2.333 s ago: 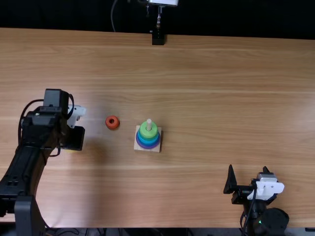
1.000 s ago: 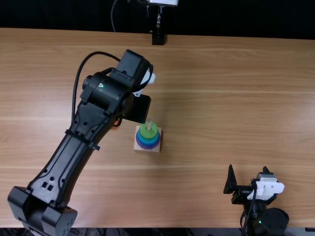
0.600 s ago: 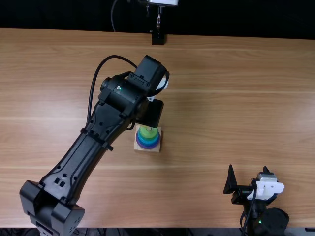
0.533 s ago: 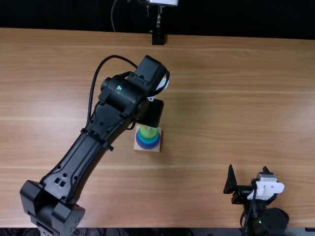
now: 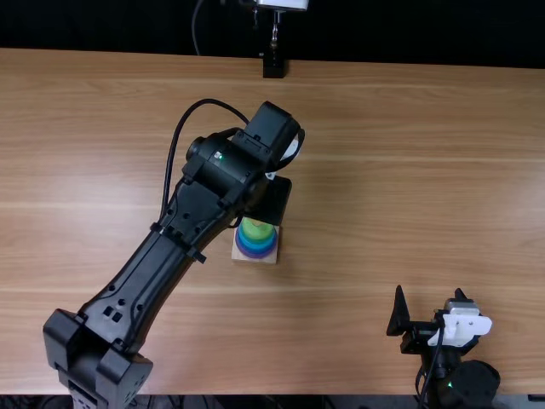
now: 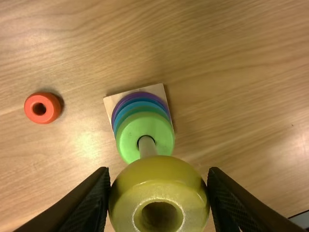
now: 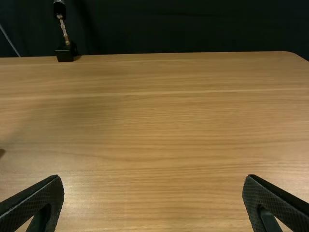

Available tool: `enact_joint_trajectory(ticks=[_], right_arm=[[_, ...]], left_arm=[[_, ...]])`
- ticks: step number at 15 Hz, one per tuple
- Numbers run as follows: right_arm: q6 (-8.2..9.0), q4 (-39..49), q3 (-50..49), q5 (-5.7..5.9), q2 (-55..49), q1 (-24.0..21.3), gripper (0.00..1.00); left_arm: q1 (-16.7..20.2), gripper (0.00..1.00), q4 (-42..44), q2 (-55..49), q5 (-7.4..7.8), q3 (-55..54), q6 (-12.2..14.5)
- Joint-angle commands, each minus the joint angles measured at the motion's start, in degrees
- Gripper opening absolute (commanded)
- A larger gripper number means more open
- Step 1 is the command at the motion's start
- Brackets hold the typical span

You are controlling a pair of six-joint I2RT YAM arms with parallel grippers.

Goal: Build the Hanoi tower: stack the rings onto the peg from bottom to top in this color order: purple, dark blue, light blue, dark green, light green, yellow, orange.

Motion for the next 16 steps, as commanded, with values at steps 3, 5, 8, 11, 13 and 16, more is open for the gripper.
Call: enact_joint_trajectory(ticks=[3, 5, 8, 11, 13, 16], right_arm=[[-0.08, -4.14, -4.42, 0.13, -0.73, -0.51, 1.00], [-0.08, -4.14, -4.42, 0.13, -0.73, -0.51, 1.00], [-0.08, -4.25, -4.42, 0.13, -0.73, -0.51, 1.00], [-0.08, -4.14, -4.42, 0.13, -0.73, -0.51, 1.00], [-0.08, -4.14, -4.42, 0.13, -0.73, -0.51, 1.00], [-0.08, -4.25, -4.42, 0.13, -0.73, -0.51, 1.00]], left_arm=[[-0.52, 0.00, 0.46, 1.88, 0.21, 1.18, -0.49], [-0.43, 0.00, 0.04, 1.97, 0.32, 1.09, -0.38], [0.10, 0.95, 0.04, 1.71, 0.32, 1.00, -0.49], [0.80, 1.00, 0.78, 1.27, -0.63, -1.55, -0.28], [2.64, 1.00, 0.89, 1.09, -0.95, -0.84, -0.07], [6.60, 1.00, 1.31, -0.40, -4.11, 3.82, 0.14]])
